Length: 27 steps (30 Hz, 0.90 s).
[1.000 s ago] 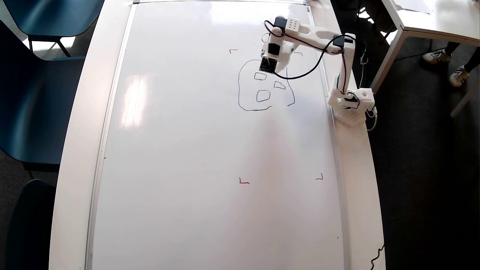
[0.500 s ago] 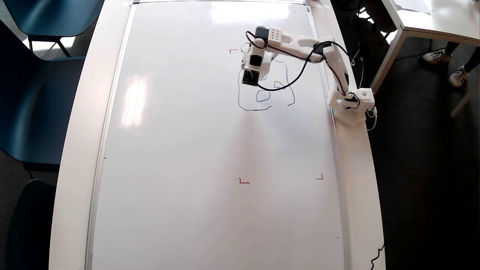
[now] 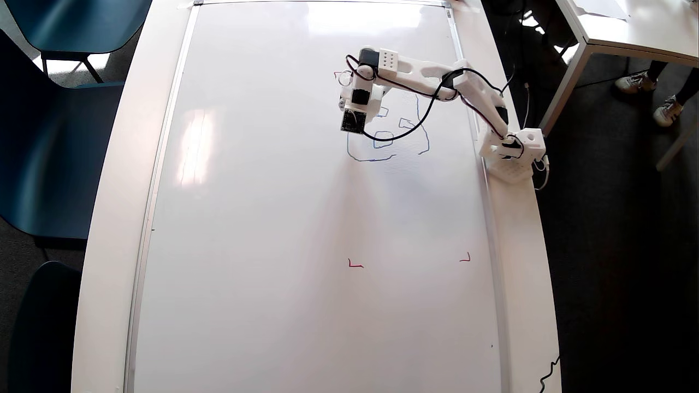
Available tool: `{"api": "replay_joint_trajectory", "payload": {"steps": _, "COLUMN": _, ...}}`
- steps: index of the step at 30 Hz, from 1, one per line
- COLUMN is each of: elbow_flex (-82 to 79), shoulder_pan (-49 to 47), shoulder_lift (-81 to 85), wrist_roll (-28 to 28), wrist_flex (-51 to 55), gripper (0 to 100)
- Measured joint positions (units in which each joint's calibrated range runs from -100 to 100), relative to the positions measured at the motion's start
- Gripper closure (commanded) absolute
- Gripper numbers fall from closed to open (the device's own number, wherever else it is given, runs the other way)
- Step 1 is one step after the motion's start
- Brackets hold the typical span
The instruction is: Draw on a whiteboard a robot head using a pen attached to the gripper
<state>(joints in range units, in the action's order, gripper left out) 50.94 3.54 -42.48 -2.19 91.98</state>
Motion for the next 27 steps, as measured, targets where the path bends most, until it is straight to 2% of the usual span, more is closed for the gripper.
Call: {"api": "replay_joint_trajectory", "payload": {"steps": 27, "elbow_flex": 4.75, "shoulder_pan": -1.66, "shoulder_lift": -7.45, "wrist_roll": 0.0, "wrist_flex": 0.0, "gripper": 99}}
